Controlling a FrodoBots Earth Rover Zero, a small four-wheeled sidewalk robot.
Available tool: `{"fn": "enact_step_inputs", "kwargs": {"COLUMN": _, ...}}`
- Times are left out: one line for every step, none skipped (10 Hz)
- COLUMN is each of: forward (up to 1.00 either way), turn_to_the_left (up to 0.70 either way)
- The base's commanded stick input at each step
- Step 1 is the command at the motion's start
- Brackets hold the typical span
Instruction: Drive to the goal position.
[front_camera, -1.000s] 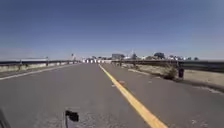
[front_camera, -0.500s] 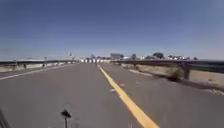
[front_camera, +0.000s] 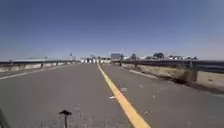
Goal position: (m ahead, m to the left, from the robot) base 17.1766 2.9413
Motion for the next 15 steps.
{"fn": "enact_step_inputs", "kwargs": {"forward": 0.7, "turn_to_the_left": 0.0}}
{"fn": "enact_step_inputs", "kwargs": {"forward": 0.7, "turn_to_the_left": 0.0}}
{"fn": "enact_step_inputs", "kwargs": {"forward": 0.7, "turn_to_the_left": 0.0}}
{"fn": "enact_step_inputs", "kwargs": {"forward": 0.7, "turn_to_the_left": 0.0}}
{"fn": "enact_step_inputs", "kwargs": {"forward": 0.7, "turn_to_the_left": 0.0}}
{"fn": "enact_step_inputs", "kwargs": {"forward": 0.7, "turn_to_the_left": 0.0}}
{"fn": "enact_step_inputs", "kwargs": {"forward": 0.7, "turn_to_the_left": 0.0}}
{"fn": "enact_step_inputs", "kwargs": {"forward": 0.7, "turn_to_the_left": 0.0}}
{"fn": "enact_step_inputs", "kwargs": {"forward": 0.7, "turn_to_the_left": 0.0}}
{"fn": "enact_step_inputs", "kwargs": {"forward": 0.7, "turn_to_the_left": 0.0}}
{"fn": "enact_step_inputs", "kwargs": {"forward": 0.7, "turn_to_the_left": 0.0}}
{"fn": "enact_step_inputs", "kwargs": {"forward": 0.7, "turn_to_the_left": 0.0}}
{"fn": "enact_step_inputs", "kwargs": {"forward": 0.7, "turn_to_the_left": 0.0}}
{"fn": "enact_step_inputs", "kwargs": {"forward": 0.7, "turn_to_the_left": 0.0}}
{"fn": "enact_step_inputs", "kwargs": {"forward": 0.7, "turn_to_the_left": 0.0}}
